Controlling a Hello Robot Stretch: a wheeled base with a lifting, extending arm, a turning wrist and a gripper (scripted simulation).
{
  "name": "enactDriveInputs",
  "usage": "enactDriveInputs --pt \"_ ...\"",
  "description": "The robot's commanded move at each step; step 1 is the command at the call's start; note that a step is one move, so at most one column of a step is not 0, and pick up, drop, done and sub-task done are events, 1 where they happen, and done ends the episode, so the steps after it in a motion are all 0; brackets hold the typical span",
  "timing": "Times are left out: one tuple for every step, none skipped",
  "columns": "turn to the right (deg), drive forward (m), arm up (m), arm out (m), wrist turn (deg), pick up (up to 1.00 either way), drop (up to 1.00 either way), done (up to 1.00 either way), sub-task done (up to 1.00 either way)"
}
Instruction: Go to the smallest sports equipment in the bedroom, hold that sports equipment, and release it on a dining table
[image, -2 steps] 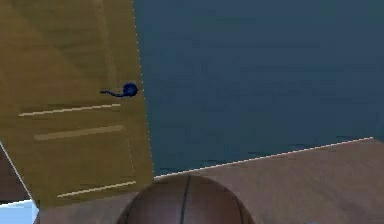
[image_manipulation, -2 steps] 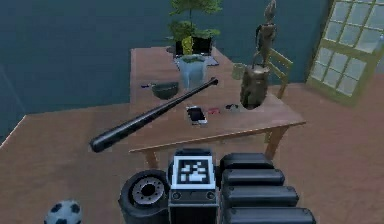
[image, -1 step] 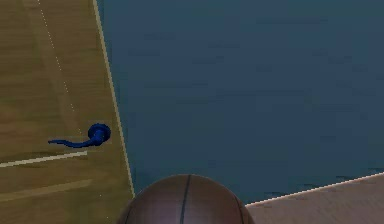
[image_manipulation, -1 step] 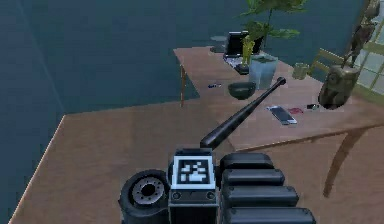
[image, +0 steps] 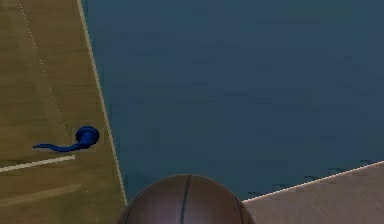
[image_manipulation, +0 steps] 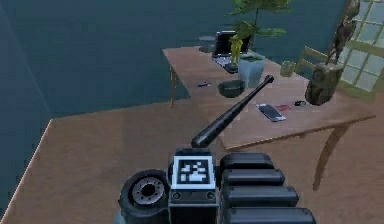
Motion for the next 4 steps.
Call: enactDriveInputs --pt "0.0 0.55 0.0 0.0 0.0 0.0 0.0 0.0 0.0" --pt "45.0 0.0 0.0 0.0 0.0 0.0 0.0 0.0 0.0" --pt "33.0 0.0 0.0 0.0 0.0 0.0 0.0 0.0 0.0" --pt "0.0 0.45 0.0 0.0 0.0 0.0 0.0 0.0 0.0"
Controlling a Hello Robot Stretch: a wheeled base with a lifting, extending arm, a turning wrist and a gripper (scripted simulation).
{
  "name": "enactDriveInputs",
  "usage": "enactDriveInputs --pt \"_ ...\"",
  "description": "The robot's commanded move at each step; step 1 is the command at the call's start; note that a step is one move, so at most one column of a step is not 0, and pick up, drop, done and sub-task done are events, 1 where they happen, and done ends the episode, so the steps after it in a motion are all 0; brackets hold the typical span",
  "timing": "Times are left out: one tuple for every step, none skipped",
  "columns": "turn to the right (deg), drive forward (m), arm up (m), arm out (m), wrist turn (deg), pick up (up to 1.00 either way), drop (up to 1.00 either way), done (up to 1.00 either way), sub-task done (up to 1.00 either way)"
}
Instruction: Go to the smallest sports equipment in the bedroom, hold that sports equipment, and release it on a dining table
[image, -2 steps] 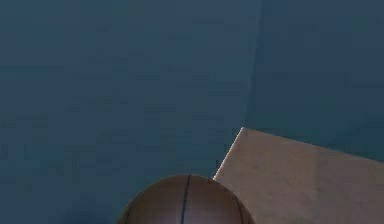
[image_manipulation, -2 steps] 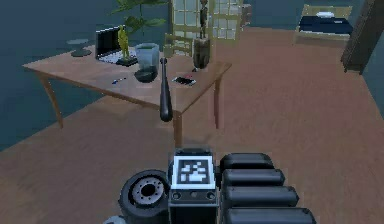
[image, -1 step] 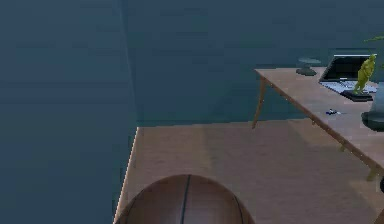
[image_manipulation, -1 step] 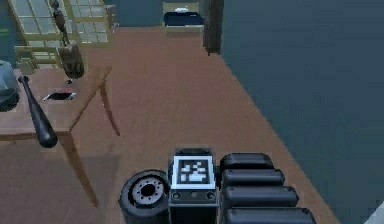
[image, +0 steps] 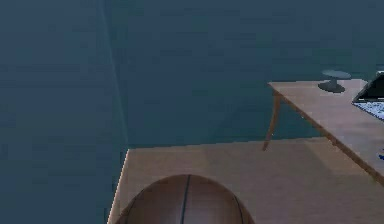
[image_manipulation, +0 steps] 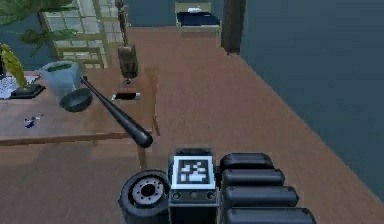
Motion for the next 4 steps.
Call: enactDriveInputs --pt "-3.0 0.0 0.0 0.0 0.0 0.0 0.0 0.0 0.0" --pt "0.0 0.4 0.0 0.0 0.0 0.0 0.0 0.0 0.0" --pt "33.0 0.0 0.0 0.0 0.0 0.0 0.0 0.0 0.0" --pt "0.0 0.2 0.0 0.0 0.0 0.0 0.0 0.0 0.0"
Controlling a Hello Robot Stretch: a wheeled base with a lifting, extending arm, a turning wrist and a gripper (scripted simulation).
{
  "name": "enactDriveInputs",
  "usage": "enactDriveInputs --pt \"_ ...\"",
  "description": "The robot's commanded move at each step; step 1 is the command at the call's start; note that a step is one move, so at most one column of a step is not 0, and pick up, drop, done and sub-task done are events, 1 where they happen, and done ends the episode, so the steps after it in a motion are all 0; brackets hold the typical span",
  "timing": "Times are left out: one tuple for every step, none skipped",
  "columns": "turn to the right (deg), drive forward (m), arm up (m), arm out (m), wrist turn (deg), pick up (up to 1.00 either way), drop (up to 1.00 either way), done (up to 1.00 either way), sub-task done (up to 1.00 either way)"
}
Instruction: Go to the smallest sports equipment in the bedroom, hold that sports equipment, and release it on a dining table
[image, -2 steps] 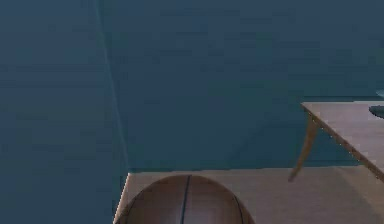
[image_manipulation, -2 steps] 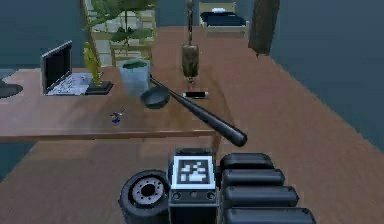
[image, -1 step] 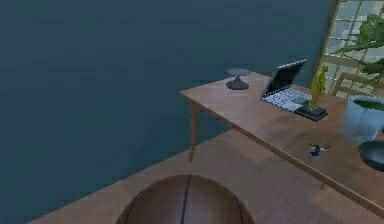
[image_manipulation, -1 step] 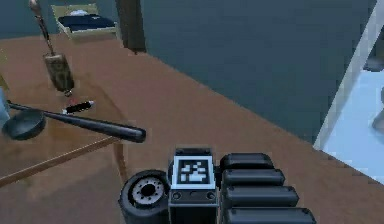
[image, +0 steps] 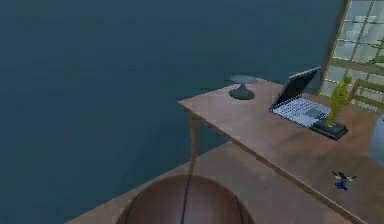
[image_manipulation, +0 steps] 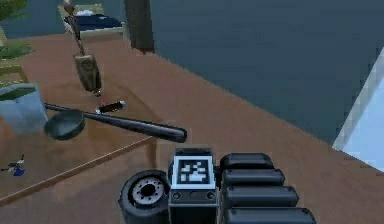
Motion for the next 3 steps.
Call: enactDriveInputs --pt "21.0 0.0 0.0 0.0 0.0 0.0 0.0 0.0 0.0" --pt "0.0 0.6 0.0 0.0 0.0 0.0 0.0 0.0 0.0" --pt "-45.0 0.0 0.0 0.0 0.0 0.0 0.0 0.0 0.0"
